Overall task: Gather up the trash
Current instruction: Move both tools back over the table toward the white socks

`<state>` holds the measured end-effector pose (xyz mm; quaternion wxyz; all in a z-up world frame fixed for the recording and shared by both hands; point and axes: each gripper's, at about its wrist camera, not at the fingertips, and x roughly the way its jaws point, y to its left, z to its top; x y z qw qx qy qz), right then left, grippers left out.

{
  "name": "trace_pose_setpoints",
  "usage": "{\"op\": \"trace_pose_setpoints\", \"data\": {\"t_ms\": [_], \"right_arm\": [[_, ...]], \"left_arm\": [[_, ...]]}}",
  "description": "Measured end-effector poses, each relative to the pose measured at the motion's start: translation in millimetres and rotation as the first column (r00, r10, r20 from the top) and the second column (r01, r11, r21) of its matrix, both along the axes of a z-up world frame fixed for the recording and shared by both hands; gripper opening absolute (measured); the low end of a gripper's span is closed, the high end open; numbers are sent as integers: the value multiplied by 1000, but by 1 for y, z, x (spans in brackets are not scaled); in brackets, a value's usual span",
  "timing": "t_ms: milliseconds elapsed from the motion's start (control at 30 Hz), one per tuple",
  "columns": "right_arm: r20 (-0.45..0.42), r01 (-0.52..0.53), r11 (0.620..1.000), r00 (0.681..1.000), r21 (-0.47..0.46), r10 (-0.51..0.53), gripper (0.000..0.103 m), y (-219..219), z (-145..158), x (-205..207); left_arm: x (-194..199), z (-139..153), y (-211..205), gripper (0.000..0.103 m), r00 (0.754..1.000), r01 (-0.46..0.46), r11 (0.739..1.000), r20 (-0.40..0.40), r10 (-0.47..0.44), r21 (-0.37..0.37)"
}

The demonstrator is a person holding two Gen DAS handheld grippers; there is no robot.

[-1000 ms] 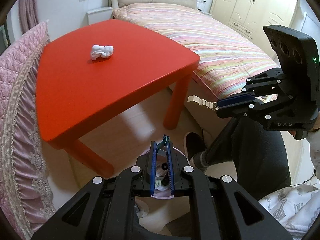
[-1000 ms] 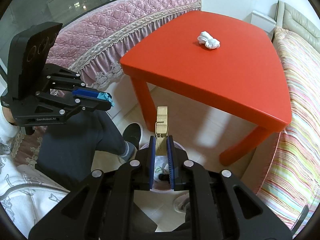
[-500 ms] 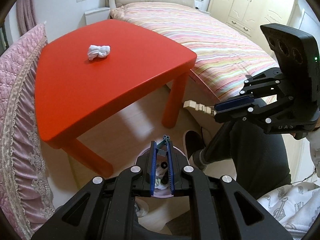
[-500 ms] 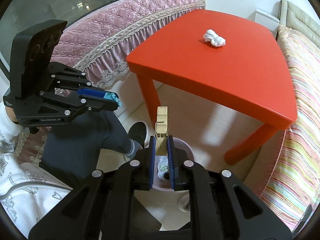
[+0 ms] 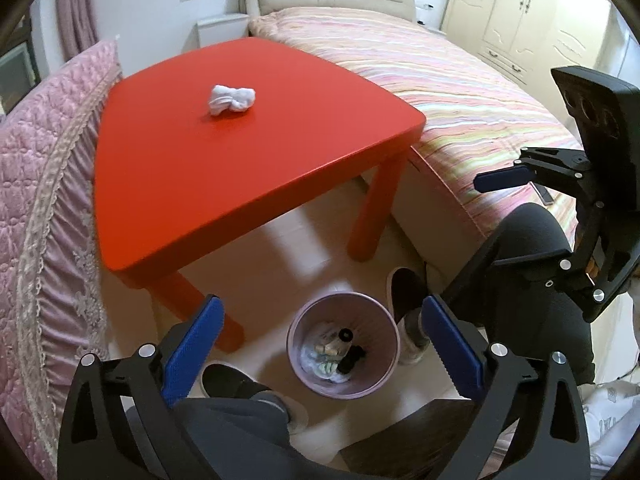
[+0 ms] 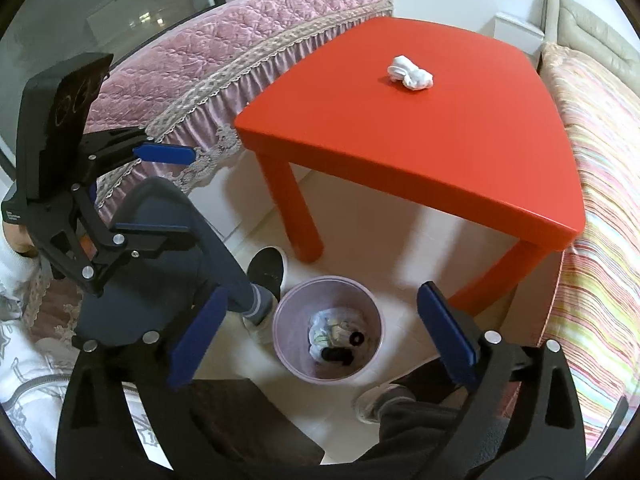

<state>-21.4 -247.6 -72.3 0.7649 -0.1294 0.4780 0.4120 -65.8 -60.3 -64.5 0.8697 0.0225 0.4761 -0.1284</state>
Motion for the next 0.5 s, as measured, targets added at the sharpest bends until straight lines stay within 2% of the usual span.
{"op": "trace_pose_setpoints", "data": {"t_ms": [500], "right_arm": [[12,3,1000,1000,15,-3,97,-2,6,3]], "left_arm": [[3,7,6,95,1000,-16,1000,11,16,-13]]}}
